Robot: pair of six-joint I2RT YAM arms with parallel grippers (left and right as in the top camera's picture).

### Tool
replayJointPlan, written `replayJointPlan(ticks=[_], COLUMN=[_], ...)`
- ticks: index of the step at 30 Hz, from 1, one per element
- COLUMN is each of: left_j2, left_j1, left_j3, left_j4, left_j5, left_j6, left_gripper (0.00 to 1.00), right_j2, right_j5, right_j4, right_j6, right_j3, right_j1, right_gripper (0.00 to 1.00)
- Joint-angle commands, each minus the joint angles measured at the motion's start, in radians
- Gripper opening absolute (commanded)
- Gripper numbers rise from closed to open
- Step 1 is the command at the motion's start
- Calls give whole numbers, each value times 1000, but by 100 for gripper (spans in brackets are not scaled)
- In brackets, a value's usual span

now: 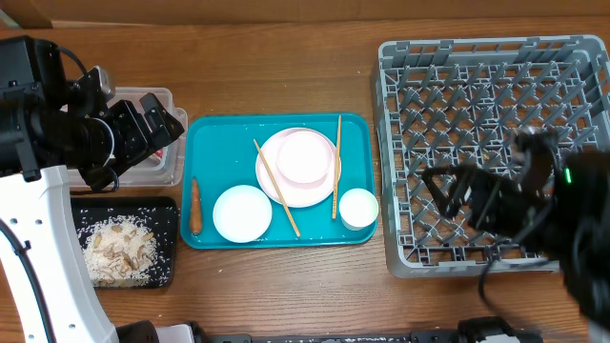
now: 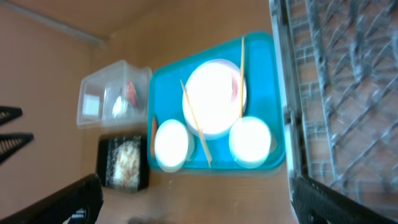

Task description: Sort waste into correct bins and load items into the dishwasher

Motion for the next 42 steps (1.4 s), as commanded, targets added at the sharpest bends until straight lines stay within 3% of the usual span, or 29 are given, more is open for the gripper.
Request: replayJointPlan(ticks=[1,9,18,22,26,29,39,42], left_j2=[2,2,2,2,2,2,2,2], left_j1=[5,4,4,5,4,5,5,5], left_j3=[6,6,6,6,6,6,6,6], left_j4=[-2,-2,-2,-2,-2,-2,-2,-2], left_j5=[4,4,4,4,4,4,4,4], left_j6=[-2,-2,-2,-2,-2,-2,-2,-2], left_gripper=[100,100,100,100,100,100,100,100], right_j2=[185,377,571,664,756,819,914,933], right_j5=[-50,10,452,486,412,383,374,377], right_j4=[-95,15,50,39,33,20,57,60], right_j6=[-2,-47,-43,-42,-42,-42,91,113], right_j3=[189,219,218,218,218,218,218,217], right_j1=[48,338,698,745,748,748,756,762], right_gripper=[100,100,100,99,80,72,71,60])
